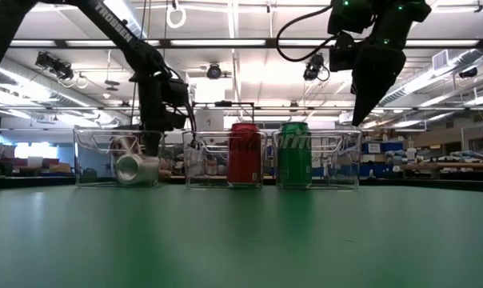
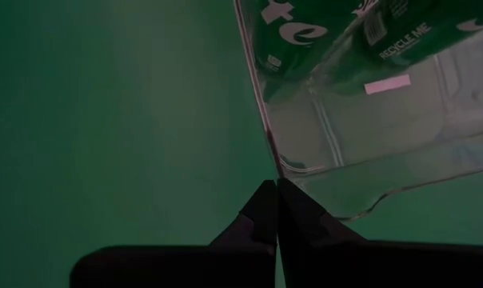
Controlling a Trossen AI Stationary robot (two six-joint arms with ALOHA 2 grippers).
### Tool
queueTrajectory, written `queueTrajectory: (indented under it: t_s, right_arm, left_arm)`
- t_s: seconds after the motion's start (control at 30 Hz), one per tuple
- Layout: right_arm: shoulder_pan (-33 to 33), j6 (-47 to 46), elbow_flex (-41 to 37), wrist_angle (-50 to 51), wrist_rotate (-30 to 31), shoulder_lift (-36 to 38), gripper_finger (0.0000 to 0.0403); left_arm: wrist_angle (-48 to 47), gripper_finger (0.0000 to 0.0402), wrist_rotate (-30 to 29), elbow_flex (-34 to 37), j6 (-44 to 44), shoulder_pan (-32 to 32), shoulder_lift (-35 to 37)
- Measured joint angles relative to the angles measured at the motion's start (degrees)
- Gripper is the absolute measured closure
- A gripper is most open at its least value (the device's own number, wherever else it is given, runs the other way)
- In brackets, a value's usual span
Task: Sort soda cans
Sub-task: Adjust the bottom red-silver soda can
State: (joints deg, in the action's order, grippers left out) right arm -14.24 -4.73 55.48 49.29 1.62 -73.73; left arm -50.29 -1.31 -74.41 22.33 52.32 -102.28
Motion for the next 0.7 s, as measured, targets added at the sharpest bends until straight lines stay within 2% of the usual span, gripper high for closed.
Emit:
queueTrajectory:
  t_s: [0.17,0.27,0.37,0.53,0.6,0.7]
  right_arm:
    - [0.3,0.0,0.0,-4.5,-2.9,0.0,0.0403]
    - [1.4,-1.0,0.0,-14.9,-7.4,-0.6,0.0403]
    - [3.5,-2.3,0.0,-28.6,-7.8,-3.0,0.0403]
    - [7.5,-2.3,0.5,-52.8,-7.8,-11.8,0.0403]
    - [8.5,-2.3,2.9,-58.0,-7.7,-16.4,0.0403]
    - [9.5,-1.5,9.4,-59.5,-6.4,-23.9,0.0403]
  left_arm:
    - [-2.0,0.04,3.0,0.0,0.2,-1.1,0.1]
    - [-3.6,0.04,3.5,0.0,0.2,-1.5,0.1]
    - [-4.3,0.04,3.7,0.0,0.2,-1.8,0.1]
    - [-5.0,0.0401,3.7,0.0,0.2,-1.8,0.1]
    - [-5.0,0.0401,3.7,0.0,0.2,-1.8,0.1]
    - [-5.3,0.0401,3.7,0.0,0.4,-1.8,0.1]
